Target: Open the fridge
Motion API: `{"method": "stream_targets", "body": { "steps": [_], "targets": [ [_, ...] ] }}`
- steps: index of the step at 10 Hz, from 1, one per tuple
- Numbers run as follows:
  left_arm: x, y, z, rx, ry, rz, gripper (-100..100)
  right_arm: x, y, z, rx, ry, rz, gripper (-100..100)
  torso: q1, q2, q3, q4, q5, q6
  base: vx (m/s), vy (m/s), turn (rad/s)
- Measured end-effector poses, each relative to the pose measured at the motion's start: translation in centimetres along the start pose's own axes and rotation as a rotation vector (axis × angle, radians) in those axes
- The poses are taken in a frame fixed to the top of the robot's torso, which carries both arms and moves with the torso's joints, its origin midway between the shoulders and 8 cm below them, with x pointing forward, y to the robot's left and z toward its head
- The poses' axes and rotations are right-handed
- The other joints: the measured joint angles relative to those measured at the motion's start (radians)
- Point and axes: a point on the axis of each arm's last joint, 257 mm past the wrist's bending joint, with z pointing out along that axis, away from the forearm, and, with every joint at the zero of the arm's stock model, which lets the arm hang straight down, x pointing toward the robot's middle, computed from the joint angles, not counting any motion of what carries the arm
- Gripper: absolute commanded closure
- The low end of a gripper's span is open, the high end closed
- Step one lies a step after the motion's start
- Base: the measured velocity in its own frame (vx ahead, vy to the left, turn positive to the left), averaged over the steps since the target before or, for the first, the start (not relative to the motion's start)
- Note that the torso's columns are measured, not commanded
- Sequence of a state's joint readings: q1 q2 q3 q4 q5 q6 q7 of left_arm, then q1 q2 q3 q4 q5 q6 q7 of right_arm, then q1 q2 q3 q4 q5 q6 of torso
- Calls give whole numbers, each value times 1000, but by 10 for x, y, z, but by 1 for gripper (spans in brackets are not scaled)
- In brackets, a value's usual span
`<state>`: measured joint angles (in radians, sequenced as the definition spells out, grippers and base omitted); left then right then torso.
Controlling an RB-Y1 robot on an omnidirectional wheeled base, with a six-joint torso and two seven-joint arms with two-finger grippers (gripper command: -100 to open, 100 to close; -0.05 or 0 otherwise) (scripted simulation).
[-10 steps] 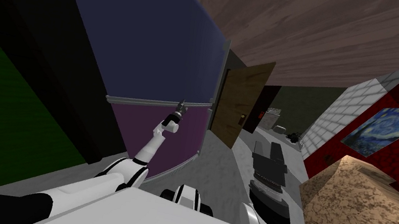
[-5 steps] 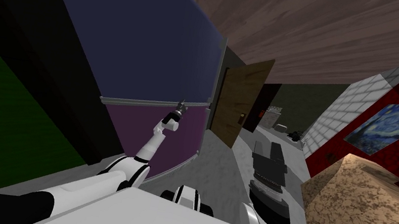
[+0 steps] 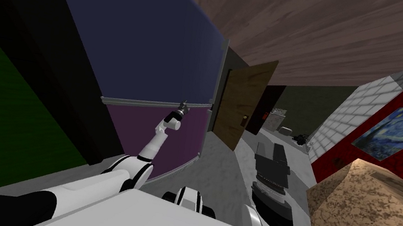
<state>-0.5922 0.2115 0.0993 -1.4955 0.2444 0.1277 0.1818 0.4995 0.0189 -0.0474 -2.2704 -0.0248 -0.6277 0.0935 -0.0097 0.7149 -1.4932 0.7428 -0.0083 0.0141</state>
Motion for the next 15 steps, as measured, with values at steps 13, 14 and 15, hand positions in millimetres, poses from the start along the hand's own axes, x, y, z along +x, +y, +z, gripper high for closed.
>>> {"method": "stream_targets", "body": {
  "steps": [13, 14, 15],
  "targets": [
    [-3, 1, 0, -35, -14, -24, -100, 0, 0, 0, 0, 0, 0, 0, -5, -5, -3, 0, -3, 6, 6, -7, 2],
    [-3, 3, 1, -36, -14, -24, -100, 0, 0, 0, 0, 0, 0, 0, -5, -6, -4, -1, -3, 5, -8, -15, 32],
    [-2, 7, 5, -39, -14, -25, -100, 0, 0, 0, 0, 0, 0, 0, -6, -8, -6, 0, -3, 6, -5, -12, -12]
  ]
}}
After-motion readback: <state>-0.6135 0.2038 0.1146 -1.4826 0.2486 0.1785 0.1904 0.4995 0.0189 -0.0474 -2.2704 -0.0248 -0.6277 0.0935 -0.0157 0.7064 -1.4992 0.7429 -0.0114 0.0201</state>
